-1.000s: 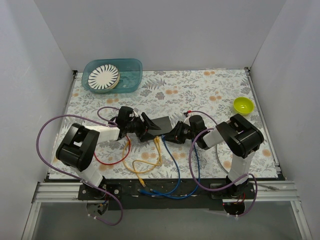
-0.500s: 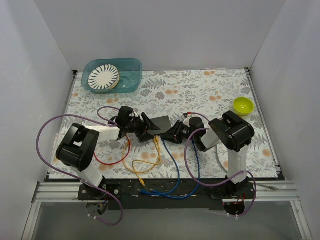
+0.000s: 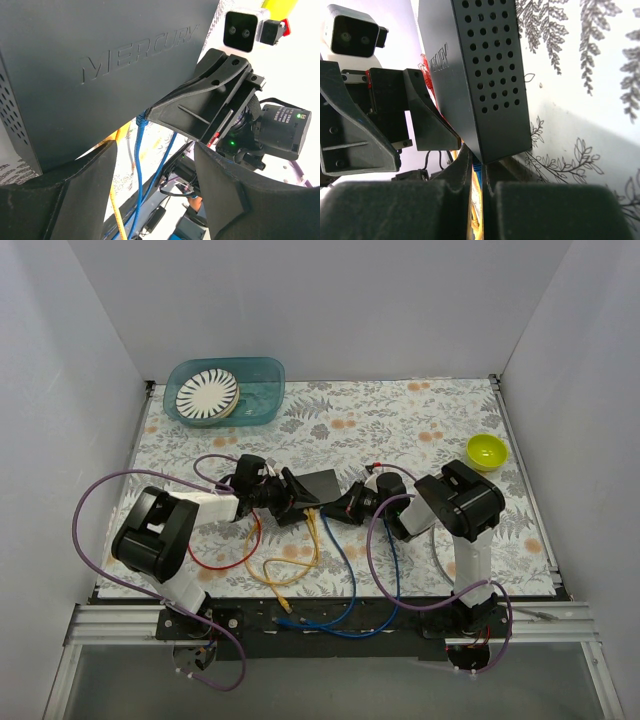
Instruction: Pull the plug from the switch port
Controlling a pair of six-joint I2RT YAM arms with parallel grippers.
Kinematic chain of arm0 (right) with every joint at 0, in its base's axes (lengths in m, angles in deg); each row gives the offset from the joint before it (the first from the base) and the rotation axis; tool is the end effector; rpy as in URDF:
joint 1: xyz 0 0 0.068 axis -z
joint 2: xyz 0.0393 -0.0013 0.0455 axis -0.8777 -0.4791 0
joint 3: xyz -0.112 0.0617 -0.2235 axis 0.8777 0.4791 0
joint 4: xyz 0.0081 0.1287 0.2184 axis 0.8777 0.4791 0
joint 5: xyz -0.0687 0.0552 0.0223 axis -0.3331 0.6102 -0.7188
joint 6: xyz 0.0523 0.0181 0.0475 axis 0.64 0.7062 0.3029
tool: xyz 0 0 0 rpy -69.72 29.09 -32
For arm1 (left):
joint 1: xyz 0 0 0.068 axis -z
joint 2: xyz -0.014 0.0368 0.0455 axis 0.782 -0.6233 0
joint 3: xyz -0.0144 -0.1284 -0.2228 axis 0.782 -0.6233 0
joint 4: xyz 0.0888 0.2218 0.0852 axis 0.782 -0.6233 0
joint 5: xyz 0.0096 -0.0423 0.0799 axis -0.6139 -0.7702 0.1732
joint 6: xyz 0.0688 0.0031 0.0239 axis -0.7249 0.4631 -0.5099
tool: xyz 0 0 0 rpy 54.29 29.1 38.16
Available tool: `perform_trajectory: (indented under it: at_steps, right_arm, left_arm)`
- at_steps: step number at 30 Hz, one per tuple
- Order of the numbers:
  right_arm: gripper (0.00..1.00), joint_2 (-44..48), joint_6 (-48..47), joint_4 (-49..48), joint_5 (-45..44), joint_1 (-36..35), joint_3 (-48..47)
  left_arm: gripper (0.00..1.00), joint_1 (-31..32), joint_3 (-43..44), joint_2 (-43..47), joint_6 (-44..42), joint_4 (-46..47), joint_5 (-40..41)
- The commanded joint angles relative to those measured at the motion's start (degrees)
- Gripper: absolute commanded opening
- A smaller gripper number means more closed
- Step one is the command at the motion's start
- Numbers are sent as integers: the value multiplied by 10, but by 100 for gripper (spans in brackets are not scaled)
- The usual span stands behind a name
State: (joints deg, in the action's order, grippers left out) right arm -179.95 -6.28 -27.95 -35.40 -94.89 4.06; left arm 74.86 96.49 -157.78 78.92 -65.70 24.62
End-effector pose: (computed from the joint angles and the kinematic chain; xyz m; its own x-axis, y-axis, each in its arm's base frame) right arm 0.2678 0.2124 0.0679 -0.9069 0.4067 -0.1105 0.0279 0.3197 0.9471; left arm 0.2677 -0.1530 0.1107 -0.5301 -0.6530 0.5410 -0.7952 0.1612 -0.5846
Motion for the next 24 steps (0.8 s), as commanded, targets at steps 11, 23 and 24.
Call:
perform_trajectory:
  at_steps: [11,23,24]
  right_arm:
    - [1,78,-112,102,17,-5,38]
    - [1,97,-169,160,20,-5,84]
    - [1,93,-169,160,21,-5,82]
  left_arm:
    - [63,-2,4,38,-11,-3,18]
    - [64,17,4,10,40,72,0]
    - [64,22,6,5,40,72,4]
